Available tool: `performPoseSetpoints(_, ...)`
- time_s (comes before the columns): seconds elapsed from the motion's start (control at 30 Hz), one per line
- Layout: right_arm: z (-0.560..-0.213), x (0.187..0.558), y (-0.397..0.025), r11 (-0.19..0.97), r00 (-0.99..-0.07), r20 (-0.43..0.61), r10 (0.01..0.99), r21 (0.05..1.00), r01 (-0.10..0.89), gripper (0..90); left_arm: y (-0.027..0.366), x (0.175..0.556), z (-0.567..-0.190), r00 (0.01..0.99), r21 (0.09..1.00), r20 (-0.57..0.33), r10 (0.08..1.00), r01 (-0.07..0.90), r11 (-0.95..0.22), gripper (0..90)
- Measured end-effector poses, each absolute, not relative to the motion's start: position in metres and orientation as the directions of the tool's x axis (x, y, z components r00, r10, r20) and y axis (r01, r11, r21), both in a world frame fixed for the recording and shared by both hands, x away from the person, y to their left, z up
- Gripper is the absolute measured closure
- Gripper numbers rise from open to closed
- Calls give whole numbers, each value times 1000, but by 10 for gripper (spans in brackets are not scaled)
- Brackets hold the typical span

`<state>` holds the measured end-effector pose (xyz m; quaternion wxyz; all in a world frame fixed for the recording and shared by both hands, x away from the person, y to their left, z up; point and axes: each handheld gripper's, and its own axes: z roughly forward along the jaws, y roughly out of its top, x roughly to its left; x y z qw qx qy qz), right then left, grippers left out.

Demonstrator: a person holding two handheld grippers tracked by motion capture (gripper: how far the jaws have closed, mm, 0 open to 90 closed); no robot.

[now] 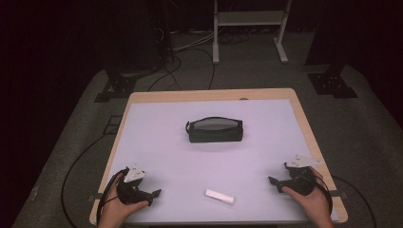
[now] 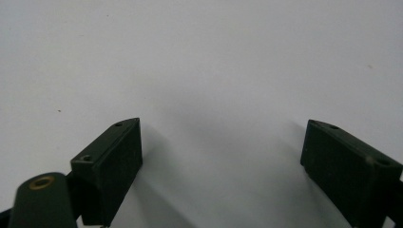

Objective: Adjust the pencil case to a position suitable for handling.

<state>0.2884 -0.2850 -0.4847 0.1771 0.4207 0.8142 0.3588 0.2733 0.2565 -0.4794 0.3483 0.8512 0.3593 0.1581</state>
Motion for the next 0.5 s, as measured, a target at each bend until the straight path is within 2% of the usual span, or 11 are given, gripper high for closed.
performPoseSetpoints(0.27, -485, 288, -285, 386, -584, 16, 812, 735, 557, 128, 260, 273, -478, 695, 717, 21, 718, 491, -496, 69)
performPoseSetpoints(0.4, -485, 288, -285, 386, -582, 15, 813, 734, 558, 128, 261, 274, -476, 713, 729, 12, 701, 474, -494, 159)
performPoseSetpoints(0.5, -485, 288, -285, 387, -583, 15, 812, 734, 558, 128, 260, 275, -475, 728, 731, 13, 686, 461, -503, 194)
